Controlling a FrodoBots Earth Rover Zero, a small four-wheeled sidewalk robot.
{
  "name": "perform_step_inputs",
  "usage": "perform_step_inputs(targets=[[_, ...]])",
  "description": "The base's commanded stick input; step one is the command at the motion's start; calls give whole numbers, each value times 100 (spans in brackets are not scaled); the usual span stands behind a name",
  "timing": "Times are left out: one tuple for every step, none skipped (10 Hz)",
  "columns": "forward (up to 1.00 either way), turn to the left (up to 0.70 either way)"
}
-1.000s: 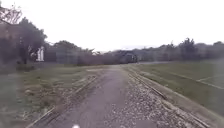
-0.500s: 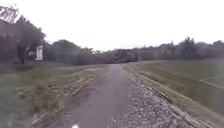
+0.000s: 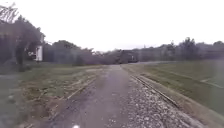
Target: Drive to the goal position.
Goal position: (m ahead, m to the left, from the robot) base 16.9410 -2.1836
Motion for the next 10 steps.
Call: perform_step_inputs(targets=[[45,0],[45,0],[45,0],[45,0],[45,0],[45,0],[45,0],[45,0],[45,0],[45,0]])
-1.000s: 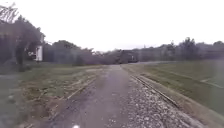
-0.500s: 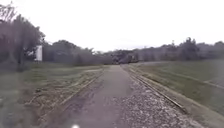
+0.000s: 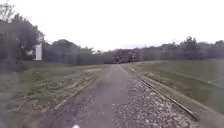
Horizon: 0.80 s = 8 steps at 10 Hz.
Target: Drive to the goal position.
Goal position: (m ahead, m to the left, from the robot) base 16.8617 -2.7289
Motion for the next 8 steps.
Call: perform_step_inputs(targets=[[45,0],[45,-14],[45,-22],[45,-13],[45,-8],[45,0],[45,0],[45,0]])
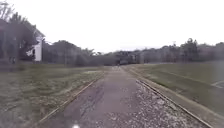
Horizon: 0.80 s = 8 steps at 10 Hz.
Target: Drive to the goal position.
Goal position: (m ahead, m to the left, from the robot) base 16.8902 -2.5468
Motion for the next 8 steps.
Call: perform_step_inputs(targets=[[45,0],[45,0],[45,0],[45,0],[45,0],[45,0],[45,0],[45,0]])
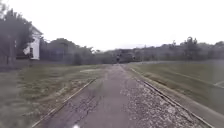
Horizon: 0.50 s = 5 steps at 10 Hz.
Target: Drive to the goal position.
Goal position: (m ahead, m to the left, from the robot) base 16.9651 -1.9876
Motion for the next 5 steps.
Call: perform_step_inputs(targets=[[45,0],[45,0],[45,0],[45,-27],[45,-27]])
